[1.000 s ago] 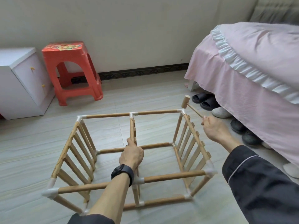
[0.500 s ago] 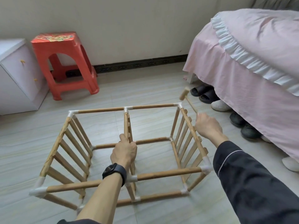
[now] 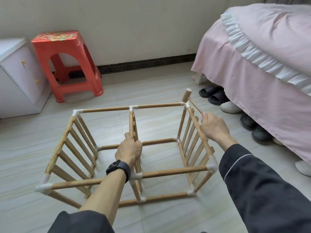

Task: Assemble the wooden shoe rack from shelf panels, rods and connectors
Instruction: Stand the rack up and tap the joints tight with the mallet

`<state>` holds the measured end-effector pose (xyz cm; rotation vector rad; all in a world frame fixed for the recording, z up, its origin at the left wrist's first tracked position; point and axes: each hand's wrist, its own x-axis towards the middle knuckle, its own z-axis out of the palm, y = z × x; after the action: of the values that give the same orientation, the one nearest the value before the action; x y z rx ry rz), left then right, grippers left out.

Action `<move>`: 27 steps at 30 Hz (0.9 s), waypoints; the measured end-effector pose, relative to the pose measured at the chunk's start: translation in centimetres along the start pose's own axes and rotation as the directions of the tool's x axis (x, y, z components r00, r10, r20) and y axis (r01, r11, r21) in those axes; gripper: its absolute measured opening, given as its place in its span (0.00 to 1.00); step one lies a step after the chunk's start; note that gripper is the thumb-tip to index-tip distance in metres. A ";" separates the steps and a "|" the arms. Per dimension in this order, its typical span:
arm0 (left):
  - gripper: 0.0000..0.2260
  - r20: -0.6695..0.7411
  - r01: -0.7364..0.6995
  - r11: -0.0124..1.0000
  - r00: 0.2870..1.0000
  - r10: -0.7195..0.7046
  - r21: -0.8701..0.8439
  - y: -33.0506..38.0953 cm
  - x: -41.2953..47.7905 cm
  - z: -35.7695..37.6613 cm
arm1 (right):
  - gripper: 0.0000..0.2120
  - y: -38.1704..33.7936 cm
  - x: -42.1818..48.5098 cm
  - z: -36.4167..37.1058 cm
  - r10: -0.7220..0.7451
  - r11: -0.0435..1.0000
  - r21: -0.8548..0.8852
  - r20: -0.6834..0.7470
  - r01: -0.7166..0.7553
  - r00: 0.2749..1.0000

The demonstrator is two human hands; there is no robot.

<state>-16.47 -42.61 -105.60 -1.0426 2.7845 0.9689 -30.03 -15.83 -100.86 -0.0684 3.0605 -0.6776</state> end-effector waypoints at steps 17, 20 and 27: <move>0.26 -0.048 -0.504 0.703 0.795 0.604 0.502 -0.8 -6.2 2.9 | 0.14 8.9 -20.7 3.4 0.115 0.904 0.424 -0.125 -0.051 0.985; 0.24 -0.054 -0.505 0.672 0.777 0.628 0.542 -2.8 -7.0 3.2 | 0.18 8.9 -22.3 3.3 0.108 0.902 0.432 -0.210 -0.007 0.972; 0.23 -0.004 -0.530 0.625 0.761 0.649 0.574 -2.6 -7.1 2.8 | 0.18 9.1 -24.1 2.8 0.038 0.941 0.326 -0.375 0.093 0.926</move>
<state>-9.94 -38.37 -107.78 -0.1206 3.3319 -0.0208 -6.26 -7.66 -107.30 0.0251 3.2363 -1.3580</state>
